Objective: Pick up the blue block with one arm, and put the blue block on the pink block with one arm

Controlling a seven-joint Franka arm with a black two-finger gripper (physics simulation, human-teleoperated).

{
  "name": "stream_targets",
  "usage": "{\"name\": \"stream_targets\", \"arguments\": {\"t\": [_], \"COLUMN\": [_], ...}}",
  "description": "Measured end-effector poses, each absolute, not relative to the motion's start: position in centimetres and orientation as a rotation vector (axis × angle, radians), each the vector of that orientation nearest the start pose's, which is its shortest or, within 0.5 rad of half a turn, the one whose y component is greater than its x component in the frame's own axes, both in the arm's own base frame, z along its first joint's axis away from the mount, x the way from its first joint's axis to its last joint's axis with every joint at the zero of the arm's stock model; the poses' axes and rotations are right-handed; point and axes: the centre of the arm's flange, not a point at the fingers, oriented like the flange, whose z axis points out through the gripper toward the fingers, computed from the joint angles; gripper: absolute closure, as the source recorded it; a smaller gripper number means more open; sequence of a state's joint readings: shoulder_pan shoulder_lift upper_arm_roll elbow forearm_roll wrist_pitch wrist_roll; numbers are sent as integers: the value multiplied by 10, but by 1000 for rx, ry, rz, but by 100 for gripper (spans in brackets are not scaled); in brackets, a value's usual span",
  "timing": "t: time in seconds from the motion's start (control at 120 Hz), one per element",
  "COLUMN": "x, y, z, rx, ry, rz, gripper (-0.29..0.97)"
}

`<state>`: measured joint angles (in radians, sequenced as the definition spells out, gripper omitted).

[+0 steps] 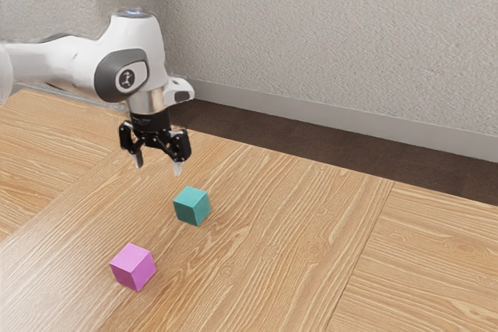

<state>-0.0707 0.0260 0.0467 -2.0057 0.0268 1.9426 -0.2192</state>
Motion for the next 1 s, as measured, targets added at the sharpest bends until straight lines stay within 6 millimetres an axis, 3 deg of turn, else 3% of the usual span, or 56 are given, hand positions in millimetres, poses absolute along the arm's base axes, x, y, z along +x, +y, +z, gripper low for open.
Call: {"name": "stream_targets", "arguments": {"t": [0.058,0.283,0.708,1.0], "x": [546,560,577,597], "y": [-14,-20,-12,4], "z": [413,376,318,293], "rx": [-3113,-3152,-3155,-3158], "ry": [-317,-392,-276,-159], "rz": [121,19,-29,-70], "gripper": [0,0,0,0]}}
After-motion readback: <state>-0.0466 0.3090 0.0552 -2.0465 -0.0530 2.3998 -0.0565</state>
